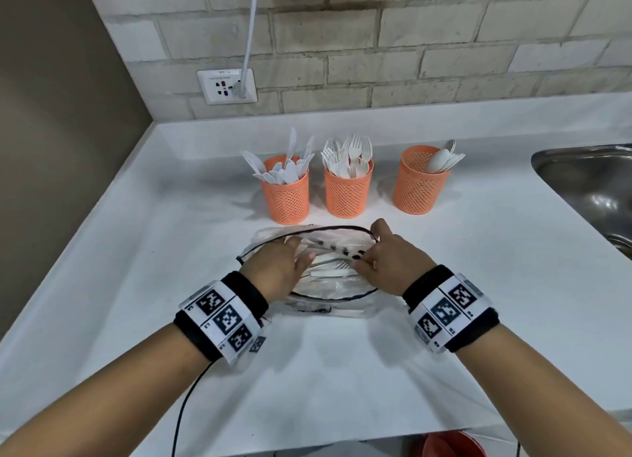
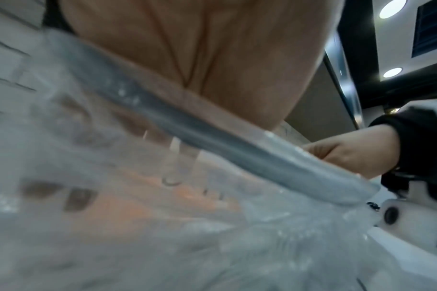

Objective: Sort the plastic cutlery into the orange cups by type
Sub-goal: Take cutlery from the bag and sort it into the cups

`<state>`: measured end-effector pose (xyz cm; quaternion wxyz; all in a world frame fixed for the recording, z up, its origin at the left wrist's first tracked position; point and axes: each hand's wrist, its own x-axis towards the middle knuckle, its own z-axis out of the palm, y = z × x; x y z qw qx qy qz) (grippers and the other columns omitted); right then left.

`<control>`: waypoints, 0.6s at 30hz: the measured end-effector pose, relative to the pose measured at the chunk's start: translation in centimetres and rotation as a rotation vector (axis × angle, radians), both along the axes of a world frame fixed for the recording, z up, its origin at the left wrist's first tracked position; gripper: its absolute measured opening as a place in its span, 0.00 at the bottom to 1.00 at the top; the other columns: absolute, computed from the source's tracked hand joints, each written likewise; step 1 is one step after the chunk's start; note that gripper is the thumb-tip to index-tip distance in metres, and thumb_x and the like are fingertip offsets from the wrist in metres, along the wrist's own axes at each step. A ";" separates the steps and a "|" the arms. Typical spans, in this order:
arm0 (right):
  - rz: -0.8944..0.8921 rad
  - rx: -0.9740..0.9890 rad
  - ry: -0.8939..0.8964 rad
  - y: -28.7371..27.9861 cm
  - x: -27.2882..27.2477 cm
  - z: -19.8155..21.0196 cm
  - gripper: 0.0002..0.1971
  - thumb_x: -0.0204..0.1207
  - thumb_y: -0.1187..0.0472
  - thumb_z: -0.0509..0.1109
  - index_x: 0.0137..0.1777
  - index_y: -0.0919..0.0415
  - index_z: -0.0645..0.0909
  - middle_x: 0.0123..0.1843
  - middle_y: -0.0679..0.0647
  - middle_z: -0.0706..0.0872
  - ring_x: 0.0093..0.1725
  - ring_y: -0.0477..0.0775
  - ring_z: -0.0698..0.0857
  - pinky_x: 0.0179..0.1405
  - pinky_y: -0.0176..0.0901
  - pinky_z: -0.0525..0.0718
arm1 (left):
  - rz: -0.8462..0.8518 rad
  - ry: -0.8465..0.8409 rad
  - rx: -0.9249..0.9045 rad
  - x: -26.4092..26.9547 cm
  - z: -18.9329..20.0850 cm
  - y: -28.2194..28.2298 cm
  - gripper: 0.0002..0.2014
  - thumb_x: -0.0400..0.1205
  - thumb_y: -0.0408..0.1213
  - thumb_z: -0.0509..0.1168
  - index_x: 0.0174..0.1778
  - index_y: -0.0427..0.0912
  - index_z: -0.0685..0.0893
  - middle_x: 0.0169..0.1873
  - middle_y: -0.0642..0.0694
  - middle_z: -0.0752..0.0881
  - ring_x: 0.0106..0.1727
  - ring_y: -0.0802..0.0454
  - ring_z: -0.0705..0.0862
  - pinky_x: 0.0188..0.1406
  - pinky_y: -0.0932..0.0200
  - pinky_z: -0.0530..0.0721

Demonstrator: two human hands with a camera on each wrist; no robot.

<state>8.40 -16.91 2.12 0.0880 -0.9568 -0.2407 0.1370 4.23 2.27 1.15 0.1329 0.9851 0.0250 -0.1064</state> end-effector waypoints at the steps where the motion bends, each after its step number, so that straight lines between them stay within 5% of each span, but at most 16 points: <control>1: -0.009 -0.011 -0.020 0.1 0.0 0.0 0.19 0.79 0.48 0.62 0.49 0.63 0.87 0.63 0.59 0.67 0.45 0.60 0.76 0.52 0.47 0.79 | 0.016 -0.004 0.001 0.1 -0.2 0.0 0.31 0.84 0.49 0.59 0.81 0.42 0.59 0.75 0.39 0.73 0.75 0.42 0.72 0.72 0.55 0.71; 5: -0.051 -0.153 0.014 0.5 -0.3 -0.3 0.17 0.72 0.55 0.71 0.57 0.64 0.80 0.65 0.59 0.65 0.58 0.62 0.77 0.49 0.48 0.79 | 0.014 0.049 0.054 -0.1 -0.5 -0.7 0.42 0.73 0.40 0.73 0.81 0.46 0.58 0.74 0.42 0.73 0.72 0.42 0.76 0.69 0.50 0.77; 11: -0.050 -0.145 0.048 -0.1 -0.6 -1.1 0.31 0.71 0.63 0.71 0.75 0.49 0.69 0.69 0.58 0.62 0.60 0.63 0.77 0.52 0.49 0.80 | -0.246 0.018 0.022 -0.4 -0.8 -3.4 0.22 0.79 0.36 0.66 0.70 0.53 0.77 0.71 0.51 0.75 0.72 0.48 0.75 0.70 0.55 0.74; 14: -0.030 -0.103 0.090 -0.5 -0.7 -1.1 0.33 0.72 0.68 0.66 0.74 0.39 0.67 0.68 0.57 0.63 0.59 0.62 0.78 0.52 0.47 0.79 | -0.299 0.131 0.077 -0.5 -1.3 -4.2 0.23 0.80 0.39 0.64 0.73 0.49 0.73 0.71 0.47 0.75 0.71 0.44 0.75 0.66 0.51 0.77; 18: -0.026 -0.117 0.105 -0.5 -0.9 -1.5 0.30 0.74 0.67 0.63 0.72 0.39 0.71 0.69 0.57 0.63 0.60 0.62 0.78 0.54 0.46 0.78 | -0.286 0.198 0.143 -0.3 -2.0 -3.6 0.38 0.76 0.47 0.68 0.80 0.41 0.61 0.77 0.44 0.66 0.76 0.45 0.69 0.69 0.49 0.76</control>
